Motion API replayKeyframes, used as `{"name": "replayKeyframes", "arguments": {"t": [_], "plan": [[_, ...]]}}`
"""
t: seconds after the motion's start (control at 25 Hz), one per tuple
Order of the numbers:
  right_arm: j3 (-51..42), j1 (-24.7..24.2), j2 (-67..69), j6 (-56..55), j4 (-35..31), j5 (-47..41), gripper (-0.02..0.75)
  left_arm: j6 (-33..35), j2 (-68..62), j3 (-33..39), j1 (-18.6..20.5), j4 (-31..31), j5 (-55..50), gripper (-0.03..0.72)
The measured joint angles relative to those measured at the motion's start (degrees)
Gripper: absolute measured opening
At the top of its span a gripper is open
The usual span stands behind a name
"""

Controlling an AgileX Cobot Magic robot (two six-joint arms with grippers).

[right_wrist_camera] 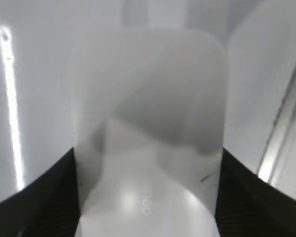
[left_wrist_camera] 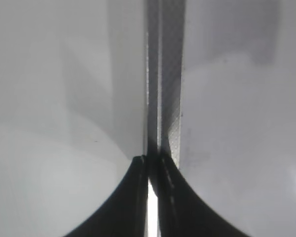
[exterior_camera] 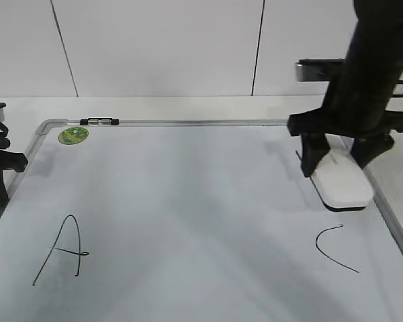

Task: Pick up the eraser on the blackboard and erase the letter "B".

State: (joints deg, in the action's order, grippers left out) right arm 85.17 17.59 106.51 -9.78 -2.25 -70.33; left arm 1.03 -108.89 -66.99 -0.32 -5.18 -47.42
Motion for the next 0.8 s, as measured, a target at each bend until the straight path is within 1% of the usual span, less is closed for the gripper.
{"name": "replayKeyframes", "arguments": {"t": [0.12,0.28,0.36,0.6,0.8], "plan": [[-2.98,-4.03,-1.76,0.50,0.00,0.43,0.530,0.02,0.00,0.00,0.00,0.00,0.00,0.016],[-3.83,-8.43,-2.01,2.92,0.39,2.12,0.530,0.02,0.00,0.00,0.00,0.00,-0.10,0.016],[-3.83,-9.23,-1.90,3.18,0.39,3.31,0.530,0.02,0.00,0.00,0.00,0.00,-0.22,0.016],[-3.83,-9.43,0.64,4.69,0.52,5.54,0.530,0.12,0.00,0.00,0.00,-0.14,-0.22,0.016],[-3.83,-10.48,3.19,5.17,1.36,6.00,0.530,0.12,0.00,0.00,0.00,-0.24,-0.22,0.016]]}}
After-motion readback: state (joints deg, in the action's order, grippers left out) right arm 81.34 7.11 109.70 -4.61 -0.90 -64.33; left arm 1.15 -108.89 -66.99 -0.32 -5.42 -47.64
